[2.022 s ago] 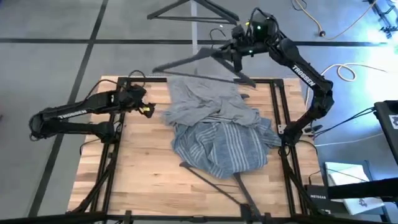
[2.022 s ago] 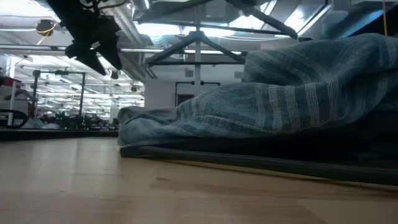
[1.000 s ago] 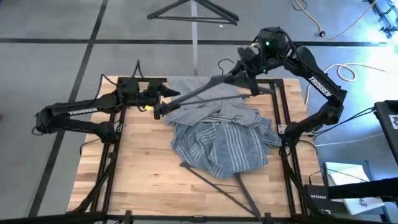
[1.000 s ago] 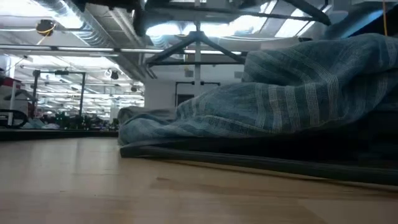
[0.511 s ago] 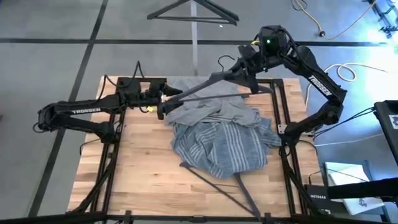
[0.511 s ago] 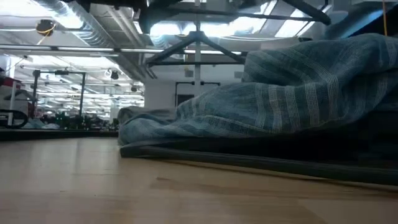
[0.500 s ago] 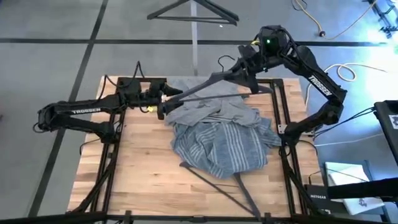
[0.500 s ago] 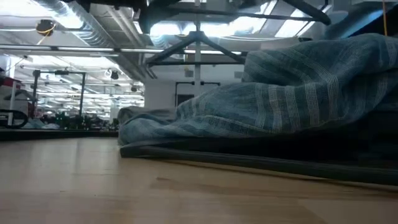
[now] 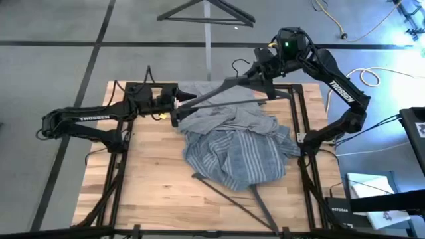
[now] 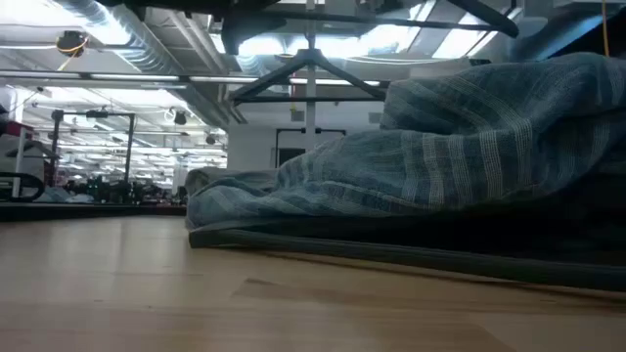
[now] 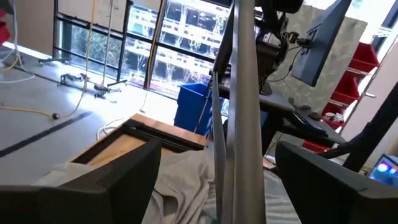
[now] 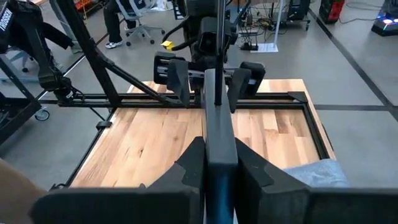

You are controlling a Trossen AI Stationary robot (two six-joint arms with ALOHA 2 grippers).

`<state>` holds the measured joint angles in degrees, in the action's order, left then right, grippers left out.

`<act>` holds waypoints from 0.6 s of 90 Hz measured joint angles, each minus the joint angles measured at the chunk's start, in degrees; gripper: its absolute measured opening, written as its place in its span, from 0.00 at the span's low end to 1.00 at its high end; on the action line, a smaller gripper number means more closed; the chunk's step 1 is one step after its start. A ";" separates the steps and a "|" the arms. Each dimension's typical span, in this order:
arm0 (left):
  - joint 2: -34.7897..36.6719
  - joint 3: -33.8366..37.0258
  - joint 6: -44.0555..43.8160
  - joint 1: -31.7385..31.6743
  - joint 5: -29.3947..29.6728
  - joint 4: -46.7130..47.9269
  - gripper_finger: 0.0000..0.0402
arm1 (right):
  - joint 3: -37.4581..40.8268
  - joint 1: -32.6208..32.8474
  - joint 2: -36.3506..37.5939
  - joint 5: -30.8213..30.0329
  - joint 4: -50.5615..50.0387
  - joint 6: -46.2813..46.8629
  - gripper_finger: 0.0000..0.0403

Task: Unhang clothes
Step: Hang the hanger

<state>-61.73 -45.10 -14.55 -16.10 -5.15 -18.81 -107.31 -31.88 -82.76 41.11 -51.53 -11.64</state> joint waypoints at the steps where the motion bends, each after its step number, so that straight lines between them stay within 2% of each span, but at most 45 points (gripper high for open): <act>1: 0.00 0.00 0.00 0.00 0.07 -0.08 0.73 | 0.00 0.00 0.00 0.01 0.07 0.00 0.06; 9: 0.02 0.00 0.13 0.00 0.11 -0.36 0.65 | 0.00 0.00 0.00 -0.03 0.43 0.00 0.06; 25: 0.02 0.00 -0.51 0.00 -0.45 0.20 0.42 | 0.00 0.00 0.00 0.00 0.46 0.00 0.06; 54: 0.02 -0.01 -0.07 1.27 -0.03 0.79 0.06 | 0.22 0.00 -0.87 -0.19 0.13 2.68 0.07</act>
<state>-61.71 -45.11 -14.61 -14.83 -5.18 -18.02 -107.09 -31.88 -83.64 40.92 -51.40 -8.96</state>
